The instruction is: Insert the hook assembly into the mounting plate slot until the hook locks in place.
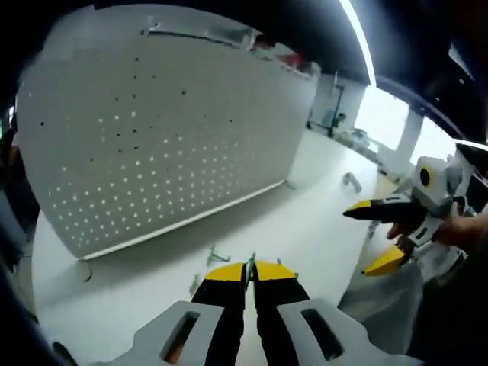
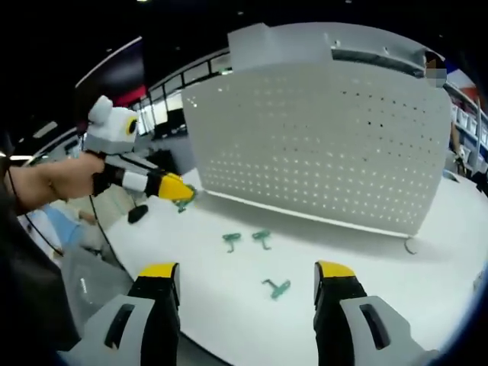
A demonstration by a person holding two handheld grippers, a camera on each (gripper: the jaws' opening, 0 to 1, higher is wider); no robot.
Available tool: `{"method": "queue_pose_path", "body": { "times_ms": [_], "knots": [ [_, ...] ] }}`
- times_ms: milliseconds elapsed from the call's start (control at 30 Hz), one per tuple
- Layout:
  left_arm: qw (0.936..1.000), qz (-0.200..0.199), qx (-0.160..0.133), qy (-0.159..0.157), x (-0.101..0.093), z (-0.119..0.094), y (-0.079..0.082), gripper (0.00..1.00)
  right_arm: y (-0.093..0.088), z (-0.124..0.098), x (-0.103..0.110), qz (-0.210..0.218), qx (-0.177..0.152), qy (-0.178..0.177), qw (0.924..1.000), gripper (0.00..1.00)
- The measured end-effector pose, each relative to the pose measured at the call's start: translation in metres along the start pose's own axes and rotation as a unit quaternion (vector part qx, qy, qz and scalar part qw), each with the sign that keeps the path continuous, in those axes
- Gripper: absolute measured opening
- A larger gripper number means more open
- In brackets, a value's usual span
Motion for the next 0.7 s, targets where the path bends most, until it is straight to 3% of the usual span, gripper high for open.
{"method": "queue_pose_path", "body": {
  "times_ms": [167, 367, 700],
  "knots": [
    [0.9996, 0.013, -0.021, -0.011, -0.018, -0.004, 0.014, 0.03, 0.005, 0.002, 0.006, 0.009, -0.009, 0.009, 0.9999, 0.71],
    [0.9994, 0.009, -0.029, -0.015, -0.027, -0.007, 0.013, 0.03, 0.008, 0.006, 0.009, 0.019, -0.014, 0.018, 0.9996, 0.71],
    [0.9983, -0.011, -0.056, -0.009, -0.040, -0.012, 0.010, 0.03, 0.026, 0.011, 0.026, 0.048, -0.043, 0.059, 0.9962, 0.60]
  ]
}}
Point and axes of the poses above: the point that each gripper's makers call its tool centre point, and the gripper's own axes: z roughly forward along the fingers, x roughly to its left, y roughly out of its top, the point moved 4 cm from there along -z, roughly backward along the fingers, and after that the axes turned 8 degrees about -x, right-handed, at the moved point
